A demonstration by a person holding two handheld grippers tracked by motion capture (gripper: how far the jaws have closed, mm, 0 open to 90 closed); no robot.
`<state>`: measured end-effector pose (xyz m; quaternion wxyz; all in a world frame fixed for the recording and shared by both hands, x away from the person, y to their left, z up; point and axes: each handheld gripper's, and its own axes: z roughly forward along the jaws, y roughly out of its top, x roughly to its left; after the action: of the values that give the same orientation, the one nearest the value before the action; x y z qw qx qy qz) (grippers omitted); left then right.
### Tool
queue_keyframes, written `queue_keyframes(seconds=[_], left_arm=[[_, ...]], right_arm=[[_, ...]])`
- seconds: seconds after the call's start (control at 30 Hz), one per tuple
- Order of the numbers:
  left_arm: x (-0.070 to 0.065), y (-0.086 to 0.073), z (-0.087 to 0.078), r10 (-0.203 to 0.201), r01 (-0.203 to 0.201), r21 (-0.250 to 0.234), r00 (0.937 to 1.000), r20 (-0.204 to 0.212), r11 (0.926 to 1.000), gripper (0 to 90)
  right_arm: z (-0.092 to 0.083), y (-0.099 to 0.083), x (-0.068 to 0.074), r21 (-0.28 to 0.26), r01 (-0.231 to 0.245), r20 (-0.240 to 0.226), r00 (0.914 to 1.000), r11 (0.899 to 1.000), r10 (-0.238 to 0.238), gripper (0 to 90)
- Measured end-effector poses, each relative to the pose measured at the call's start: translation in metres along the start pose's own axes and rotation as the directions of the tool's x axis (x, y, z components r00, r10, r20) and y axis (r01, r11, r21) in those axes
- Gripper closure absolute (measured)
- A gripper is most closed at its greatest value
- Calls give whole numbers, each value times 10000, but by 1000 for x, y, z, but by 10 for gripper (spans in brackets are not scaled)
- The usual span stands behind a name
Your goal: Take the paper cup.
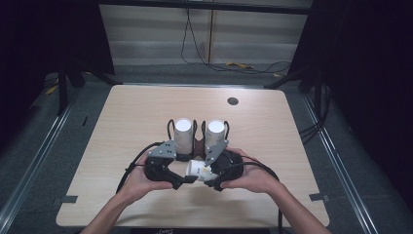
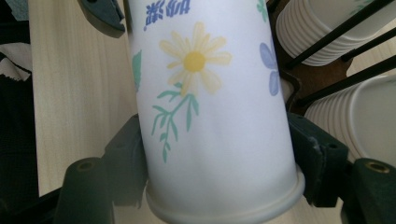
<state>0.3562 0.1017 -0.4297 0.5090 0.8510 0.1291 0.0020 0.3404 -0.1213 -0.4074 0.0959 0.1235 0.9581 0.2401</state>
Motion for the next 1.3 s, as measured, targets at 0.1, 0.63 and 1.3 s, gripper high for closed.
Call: queue_keyframes(seconds=[0.1,0.63,1.3], left_arm=[[-1,0,0,170,-170,-7,9999,6,9999,266],[-3,3,4,470,-471,322,9989,52,9984,309],[-3,1,12,330,-378,1013,9983,485,9941,313]], right_arm=[[-1,1,-1,-18,32,9,10000,10000,-32,304],[4,6,-1,171,167,-184,9997,9997,-164,311],[13,14,5,760,694,-426,9969,9947,-663,314]])
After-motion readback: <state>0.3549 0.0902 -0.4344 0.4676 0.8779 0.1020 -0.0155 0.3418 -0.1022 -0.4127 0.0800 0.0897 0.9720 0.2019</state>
